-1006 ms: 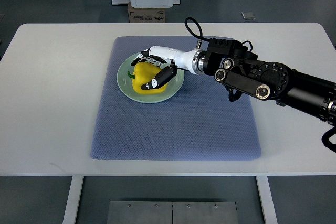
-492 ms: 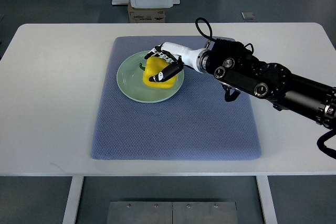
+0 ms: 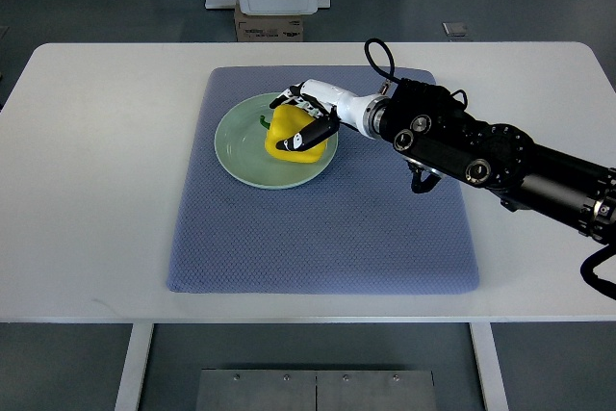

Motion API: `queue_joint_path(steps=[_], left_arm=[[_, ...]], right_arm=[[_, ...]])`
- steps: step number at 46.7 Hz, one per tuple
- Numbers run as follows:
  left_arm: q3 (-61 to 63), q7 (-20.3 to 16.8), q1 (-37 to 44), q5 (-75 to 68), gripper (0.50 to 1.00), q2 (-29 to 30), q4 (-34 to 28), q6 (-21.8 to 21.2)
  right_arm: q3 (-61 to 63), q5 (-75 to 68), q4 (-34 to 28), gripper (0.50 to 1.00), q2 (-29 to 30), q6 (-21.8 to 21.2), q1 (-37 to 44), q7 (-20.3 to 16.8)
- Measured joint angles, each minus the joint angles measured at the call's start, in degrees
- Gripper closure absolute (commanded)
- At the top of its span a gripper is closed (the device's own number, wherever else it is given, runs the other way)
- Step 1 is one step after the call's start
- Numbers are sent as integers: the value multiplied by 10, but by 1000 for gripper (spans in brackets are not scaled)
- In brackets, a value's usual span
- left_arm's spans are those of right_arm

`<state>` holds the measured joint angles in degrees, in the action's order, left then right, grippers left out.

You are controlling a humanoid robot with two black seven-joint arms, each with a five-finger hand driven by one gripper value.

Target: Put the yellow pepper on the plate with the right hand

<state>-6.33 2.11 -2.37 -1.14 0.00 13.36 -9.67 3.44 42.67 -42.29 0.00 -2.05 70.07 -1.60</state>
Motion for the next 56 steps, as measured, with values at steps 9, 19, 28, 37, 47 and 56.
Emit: queue_joint_path(steps=[9,19,28,37,47,56], left_arm=[[0,0,0,0,500,0,0,0],[0,0,0,0,500,0,0,0],[0,0,0,0,500,0,0,0],[0,0,0,0,500,0,0,0],[0,0,0,0,500,0,0,0],[0,0,0,0,500,0,0,0]], right_arm=[[-2,0,3,743,0,1,0,0],[-2,0,3,649,0,1,-1,0],[-2,0,3,557,0,2,-6,0],[-1,0,2,517,0,2,-5,0],[10,-28,1,509,0,2,1,2],[63,-37,-5,507,-11,0,-4,5]])
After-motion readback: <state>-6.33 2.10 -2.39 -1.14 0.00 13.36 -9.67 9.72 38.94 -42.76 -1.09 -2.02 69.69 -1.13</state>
